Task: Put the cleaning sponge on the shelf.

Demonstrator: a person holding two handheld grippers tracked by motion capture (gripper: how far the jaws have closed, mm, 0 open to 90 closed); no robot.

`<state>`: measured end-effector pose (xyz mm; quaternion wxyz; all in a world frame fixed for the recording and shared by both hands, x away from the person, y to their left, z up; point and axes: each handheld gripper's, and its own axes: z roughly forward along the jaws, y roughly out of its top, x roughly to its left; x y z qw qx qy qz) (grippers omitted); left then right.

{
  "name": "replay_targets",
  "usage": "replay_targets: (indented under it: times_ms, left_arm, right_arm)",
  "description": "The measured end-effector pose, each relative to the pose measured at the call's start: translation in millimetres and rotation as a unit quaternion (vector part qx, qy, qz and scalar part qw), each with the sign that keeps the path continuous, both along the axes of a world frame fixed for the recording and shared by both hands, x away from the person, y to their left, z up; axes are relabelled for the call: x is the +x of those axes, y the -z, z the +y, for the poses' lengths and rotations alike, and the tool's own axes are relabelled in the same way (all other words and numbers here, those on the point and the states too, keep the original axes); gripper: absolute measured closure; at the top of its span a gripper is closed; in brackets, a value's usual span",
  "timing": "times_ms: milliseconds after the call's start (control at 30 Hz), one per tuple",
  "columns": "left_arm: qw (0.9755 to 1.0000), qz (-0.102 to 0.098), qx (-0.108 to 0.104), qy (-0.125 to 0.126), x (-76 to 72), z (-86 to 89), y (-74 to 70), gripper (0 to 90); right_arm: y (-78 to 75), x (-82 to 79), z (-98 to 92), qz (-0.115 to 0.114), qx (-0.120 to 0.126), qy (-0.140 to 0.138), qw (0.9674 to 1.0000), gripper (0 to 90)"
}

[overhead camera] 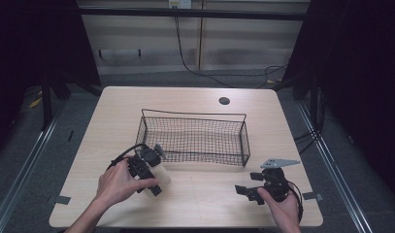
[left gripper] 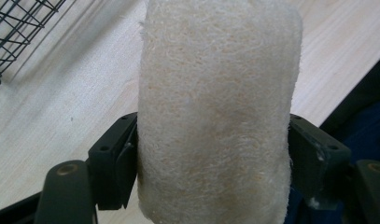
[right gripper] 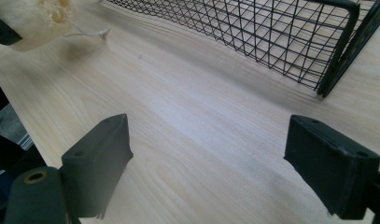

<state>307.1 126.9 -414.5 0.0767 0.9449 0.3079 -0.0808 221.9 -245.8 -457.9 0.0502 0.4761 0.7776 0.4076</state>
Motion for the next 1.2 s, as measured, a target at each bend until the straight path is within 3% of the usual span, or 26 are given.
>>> replay_targets:
  times_ms: [233, 367, 500, 633, 1000, 1200]
  left_arm:
    - [0.9999, -0.004, -0.017, -0.001, 3.0, 2.6, -12.2, 26.4]
    - [0.9999, -0.007, -0.012, 0.006, 2.3, 2.3, -18.5, 26.4]
    - [0.9995, -0.004, -0.026, 0.017, 4.4, 3.9, -26.7, 26.4]
    - [0.9994, -0.009, -0.032, 0.012, 4.6, 4.6, -37.5, 26.4]
    - [0.9993, -0.011, -0.032, 0.013, 10.3, 4.1, -56.6, 26.4]
    - [0.9991, -0.015, -0.030, 0.027, 12.4, 4.3, -70.5, 26.5]
  right_arm:
    - [-0.1, -0.1, 0.0, -0.002, 0.001, -0.001, 1.0000, 13.8]
    - [0.0, 0.2, -0.3, -0.002, 0.003, -0.001, 1.0000, 13.8]
    - [-0.4, 0.0, -0.4, -0.001, 0.004, -0.001, 1.0000, 13.8]
    - [-0.2, 0.3, -0.2, -0.001, 0.003, 0.000, 1.0000, 13.8]
    - [-0.3, 0.2, 0.1, -0.001, 0.005, 0.000, 1.0000, 13.8]
    - [-0.4, 0.1, -0.2, -0.001, 0.004, 0.000, 1.0000, 13.8]
